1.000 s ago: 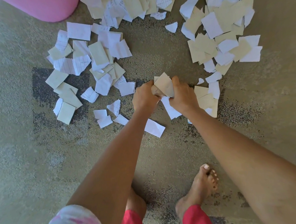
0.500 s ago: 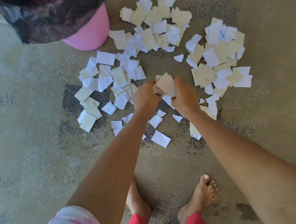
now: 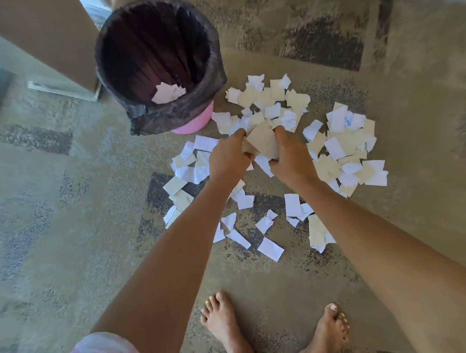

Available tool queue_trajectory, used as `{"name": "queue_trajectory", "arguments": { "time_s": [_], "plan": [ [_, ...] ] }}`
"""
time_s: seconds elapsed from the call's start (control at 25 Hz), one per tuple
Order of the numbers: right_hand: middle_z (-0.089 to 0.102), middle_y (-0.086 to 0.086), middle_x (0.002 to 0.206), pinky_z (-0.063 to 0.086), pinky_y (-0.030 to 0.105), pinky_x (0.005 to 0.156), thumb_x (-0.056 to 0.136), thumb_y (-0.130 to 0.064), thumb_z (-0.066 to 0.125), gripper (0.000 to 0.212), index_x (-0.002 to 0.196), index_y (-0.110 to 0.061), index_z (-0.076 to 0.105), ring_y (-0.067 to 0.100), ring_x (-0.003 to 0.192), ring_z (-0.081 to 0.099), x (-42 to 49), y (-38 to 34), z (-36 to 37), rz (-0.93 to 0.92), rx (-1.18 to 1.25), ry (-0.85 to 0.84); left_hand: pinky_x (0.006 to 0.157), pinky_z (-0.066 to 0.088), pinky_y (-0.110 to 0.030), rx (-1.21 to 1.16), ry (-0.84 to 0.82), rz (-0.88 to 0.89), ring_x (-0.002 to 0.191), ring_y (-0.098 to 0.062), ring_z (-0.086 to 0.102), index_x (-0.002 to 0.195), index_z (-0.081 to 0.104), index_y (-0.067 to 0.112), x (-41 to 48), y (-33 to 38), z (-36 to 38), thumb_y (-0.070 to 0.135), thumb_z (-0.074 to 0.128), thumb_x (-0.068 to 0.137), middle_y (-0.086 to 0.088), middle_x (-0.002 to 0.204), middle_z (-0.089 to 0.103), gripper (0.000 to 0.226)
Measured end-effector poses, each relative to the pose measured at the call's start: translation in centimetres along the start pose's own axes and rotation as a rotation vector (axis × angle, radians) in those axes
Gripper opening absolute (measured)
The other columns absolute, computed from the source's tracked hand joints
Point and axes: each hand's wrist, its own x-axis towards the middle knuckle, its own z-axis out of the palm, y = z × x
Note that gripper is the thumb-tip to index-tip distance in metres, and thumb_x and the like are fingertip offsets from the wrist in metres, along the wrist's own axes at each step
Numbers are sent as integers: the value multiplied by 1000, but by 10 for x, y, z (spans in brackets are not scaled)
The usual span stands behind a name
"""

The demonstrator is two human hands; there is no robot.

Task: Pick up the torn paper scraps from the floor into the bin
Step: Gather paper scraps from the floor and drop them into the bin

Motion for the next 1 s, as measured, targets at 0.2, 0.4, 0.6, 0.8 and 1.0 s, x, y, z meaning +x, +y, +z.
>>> {"name": "queue_trajectory", "arguments": {
  "time_s": [0.2, 0.4, 0.6, 0.8, 1.0],
  "plan": [
    [58, 17, 112, 49, 45, 74, 78, -12, 72, 53, 121, -7, 42, 38, 102, 58, 17, -56, -49, -12, -4, 19, 66, 49, -39, 27, 49, 75, 87, -33, 60, 109, 55, 12, 2, 6, -76, 13, 66, 82, -12, 94, 66, 30],
    [59, 15, 112, 49, 43, 74, 78, -11, 72, 52, 121, -8, 42, 35, 99, 58, 41, -91, -83, -48, 22, 16, 63, 47, -37, 103, 48, 65, 80, -32, 59, 98, 49, 15, 12, 17, -130, 16, 64, 83, -9, 89, 63, 22],
    [58, 15, 110, 46, 41, 74, 79, -12, 71, 47, 116, -8, 43, 33, 97, 58, 60, -106, -111, -100, -19, 38, 67, 46, -37, 106, 81, 125, 84, -33, 59, 99, 52, 8, 22, 29, -160, 13, 64, 85, -9, 87, 63, 20],
    [57, 16, 108, 43, 39, 68, 80, -12, 71, 46, 114, -6, 41, 35, 95, 57, 75, -115, -117, -89, -52, 48, 66, 45, -37, 107, 45, 127, 85, -32, 60, 104, 53, 9, 43, 24, -171, 15, 63, 86, -13, 94, 67, 21],
    [58, 19, 109, 44, 41, 70, 79, -11, 70, 44, 113, -4, 43, 37, 99, 56, 105, -129, -100, -44, -56, 102, 73, 46, -37, 75, 18, 196, 94, -34, 61, 112, 57, 10, 83, 2, -182, 19, 65, 84, -12, 104, 68, 30]
  ]
}}
